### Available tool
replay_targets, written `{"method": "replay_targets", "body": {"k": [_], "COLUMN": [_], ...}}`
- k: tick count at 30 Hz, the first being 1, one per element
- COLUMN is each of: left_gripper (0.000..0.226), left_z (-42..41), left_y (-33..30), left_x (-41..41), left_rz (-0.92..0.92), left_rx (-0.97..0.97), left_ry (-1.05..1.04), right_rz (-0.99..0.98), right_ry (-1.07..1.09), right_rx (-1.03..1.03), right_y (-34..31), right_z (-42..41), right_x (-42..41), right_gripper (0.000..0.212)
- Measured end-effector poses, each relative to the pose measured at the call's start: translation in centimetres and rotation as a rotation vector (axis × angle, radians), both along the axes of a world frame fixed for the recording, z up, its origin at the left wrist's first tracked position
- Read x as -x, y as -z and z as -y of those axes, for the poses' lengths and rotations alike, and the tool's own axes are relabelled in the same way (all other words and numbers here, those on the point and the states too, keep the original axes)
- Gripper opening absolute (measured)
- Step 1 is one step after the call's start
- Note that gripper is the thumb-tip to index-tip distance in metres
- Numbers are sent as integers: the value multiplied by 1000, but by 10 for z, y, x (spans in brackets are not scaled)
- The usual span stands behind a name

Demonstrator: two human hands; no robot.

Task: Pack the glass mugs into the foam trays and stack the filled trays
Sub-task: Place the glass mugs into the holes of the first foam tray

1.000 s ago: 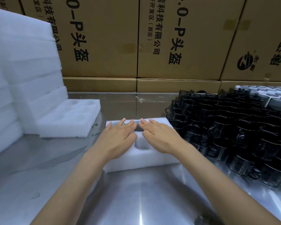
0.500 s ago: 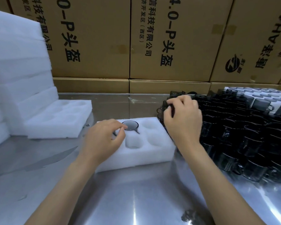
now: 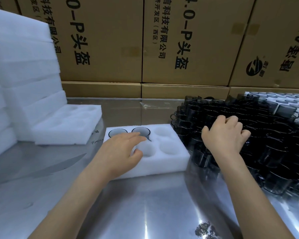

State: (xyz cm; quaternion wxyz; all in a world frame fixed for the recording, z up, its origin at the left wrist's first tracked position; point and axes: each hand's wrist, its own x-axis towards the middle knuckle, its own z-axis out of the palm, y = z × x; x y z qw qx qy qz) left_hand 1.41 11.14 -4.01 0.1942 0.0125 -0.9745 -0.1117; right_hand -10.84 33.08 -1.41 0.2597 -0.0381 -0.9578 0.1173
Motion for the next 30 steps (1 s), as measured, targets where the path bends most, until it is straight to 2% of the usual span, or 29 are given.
{"method": "replay_targets", "body": {"k": [2,4,6,9,12,15,18,20,30], "left_gripper": [48,52,64,69,70,70,70,71,72], "left_z": [0,1,2,3,3,3,2,1,-1], "left_y": [-1,-3,-4,-3,-2,-2,-1,-1,0], "left_x": [1,1,1,1,4,5,5,4,4], "left_rz": [5,11,16,19,39,59,53,48,38], "left_rx": [13,34,48,59,38,22,28,38,78], "left_ry": [28,30,21,22,17,5,2,7,7], "right_rz": [37,50,21,-62,-246,-388,-294,-218,-120], "right_ry": [22,6,-24,-85,-273,-580,-843,-939,-1002], "right_rx": [-8,21,72,138,256,398,432,386,390], "right_y": [0,0,-3,-10,-16,-14,1,13,23], "right_z": [-1,-2,-3,-5,-2,16,40,51,54], "right_x": [1,0,-2,-5,-11,-21,-27,-27,-7], "right_gripper": [36,24,14,27,37,30,22,22,24]}}
